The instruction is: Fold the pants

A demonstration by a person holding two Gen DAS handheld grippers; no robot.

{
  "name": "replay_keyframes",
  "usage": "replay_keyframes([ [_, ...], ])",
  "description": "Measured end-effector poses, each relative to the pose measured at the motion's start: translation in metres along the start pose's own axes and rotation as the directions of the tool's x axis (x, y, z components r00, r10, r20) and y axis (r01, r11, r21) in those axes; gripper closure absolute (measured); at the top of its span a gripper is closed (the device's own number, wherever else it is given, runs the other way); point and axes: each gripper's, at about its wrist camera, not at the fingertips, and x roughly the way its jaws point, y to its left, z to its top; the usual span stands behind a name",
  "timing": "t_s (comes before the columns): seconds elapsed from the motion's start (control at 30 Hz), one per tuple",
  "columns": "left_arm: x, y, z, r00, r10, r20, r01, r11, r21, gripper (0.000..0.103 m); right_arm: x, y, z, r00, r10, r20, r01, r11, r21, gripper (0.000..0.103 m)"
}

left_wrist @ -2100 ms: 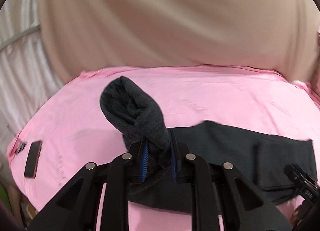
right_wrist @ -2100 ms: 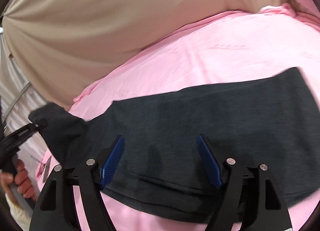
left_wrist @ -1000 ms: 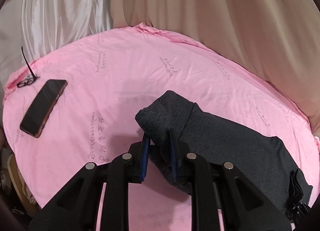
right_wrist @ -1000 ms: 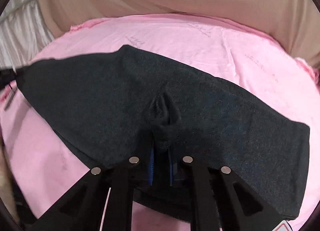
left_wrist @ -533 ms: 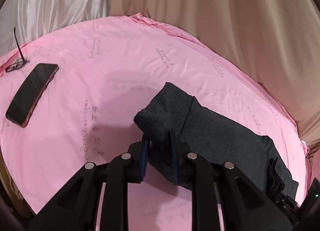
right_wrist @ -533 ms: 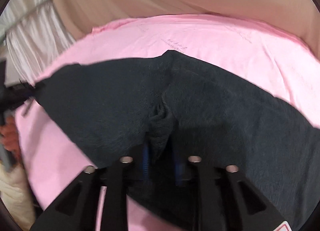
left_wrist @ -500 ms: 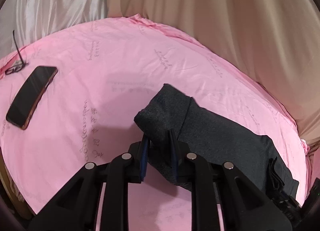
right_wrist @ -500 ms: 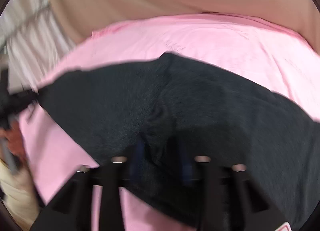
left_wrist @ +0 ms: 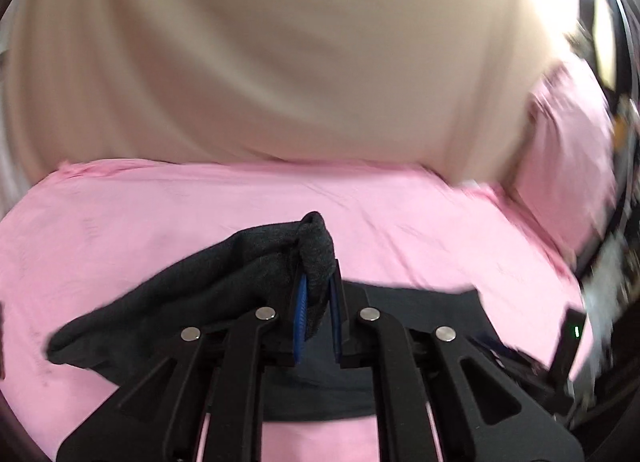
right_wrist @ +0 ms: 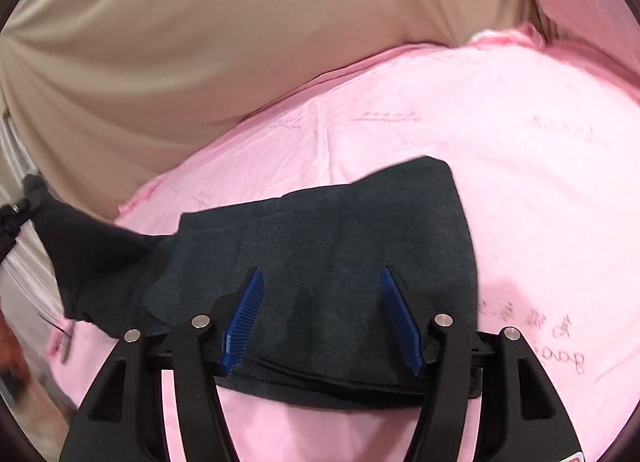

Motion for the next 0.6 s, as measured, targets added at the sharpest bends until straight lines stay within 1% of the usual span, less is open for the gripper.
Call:
replay_keyframes([
  [0.03,0.014,-0.018,-0.010,0.999,-0.024,-0.041,0.025,0.999,0.021,0.090,-0.005,-0.007,0.000,1.000,0.013,0.010,-0.013,1.000,0.011,0.043],
  [0.07,0.038,-0.037,-0.025,0.992,-0.053,-0.113,0.057,0.998,0.039,0.087,-0.006,-0.011,0.001,1.000,0.022,0.009,-0.023,1.000,0.020,0.043],
  [0.1,0.061,-0.051,-0.042,0.979,-0.066,-0.191,0.077,0.996,0.047,0.085,-0.003,-0.012,0.000,0.999,0.036,0.005,-0.036,0.999,0.031,0.043],
  [0.13,0.077,-0.058,-0.055,0.965,-0.071,-0.252,0.086,0.995,0.047,0.081,-0.004,-0.014,0.000,0.999,0.051,0.002,-0.051,0.998,0.042,0.043],
  [0.17,0.089,-0.059,-0.067,0.948,-0.081,-0.306,0.094,0.995,0.027,0.080,-0.006,-0.016,0.001,0.998,0.061,0.003,-0.062,0.997,0.048,0.043],
  [0.2,0.096,-0.058,-0.081,0.927,-0.121,-0.354,0.126,0.992,-0.010,0.080,-0.007,-0.018,0.000,0.997,0.073,0.004,-0.073,0.996,0.054,0.042],
  [0.23,0.093,-0.055,-0.087,0.924,-0.146,-0.355,0.146,0.989,-0.027,0.078,-0.007,-0.020,0.000,0.996,0.089,0.003,-0.089,0.994,0.061,0.041],
  [0.27,0.088,-0.051,-0.090,0.930,-0.141,-0.340,0.139,0.990,-0.031,0.069,-0.007,-0.021,0.000,0.995,0.099,0.004,-0.100,0.993,0.069,0.041],
  [0.3,0.075,-0.044,-0.091,0.947,-0.107,-0.302,0.105,0.994,-0.022,0.062,-0.007,-0.020,-0.002,0.994,0.107,0.008,-0.108,0.992,0.069,0.041],
  [0.33,0.065,-0.037,-0.090,0.962,-0.080,-0.263,0.079,0.997,-0.013,0.052,-0.008,-0.018,-0.002,0.993,0.119,0.009,-0.119,0.991,0.059,0.041],
  [0.37,0.052,-0.029,-0.088,0.976,-0.042,-0.215,0.043,0.999,-0.001,0.044,-0.009,-0.014,-0.003,0.992,0.124,0.009,-0.124,0.991,0.044,0.041],
  [0.4,0.040,-0.021,-0.084,0.985,-0.005,-0.173,0.007,1.000,0.011,0.043,-0.011,-0.010,-0.004,0.992,0.127,0.009,-0.127,0.992,0.018,0.040],
  [0.43,0.024,-0.010,-0.082,0.991,0.014,-0.134,-0.012,1.000,0.013,0.042,-0.012,0.000,-0.006,0.992,0.122,0.007,-0.122,0.992,-0.028,0.040],
  [0.5,0.003,0.012,-0.081,0.993,0.028,-0.114,-0.028,1.000,-0.006,0.032,-0.017,0.014,-0.009,0.994,0.111,-0.007,-0.111,0.988,-0.111,0.041],
  [0.53,-0.007,0.027,-0.083,0.993,0.058,-0.104,-0.059,0.998,-0.011,0.018,-0.015,0.028,-0.013,0.994,0.109,-0.025,-0.112,0.980,-0.166,0.041],
  [0.57,-0.012,0.037,-0.083,0.991,0.097,-0.094,-0.098,0.995,-0.006,0.014,-0.014,0.039,-0.016,0.993,0.111,-0.043,-0.117,0.970,-0.213,0.041],
  [0.6,-0.022,0.048,-0.089,0.985,0.154,-0.080,-0.154,0.988,0.007,0.014,-0.014,0.053,-0.020,0.993,0.103,-0.062,-0.116,0.953,-0.280,0.038],
])
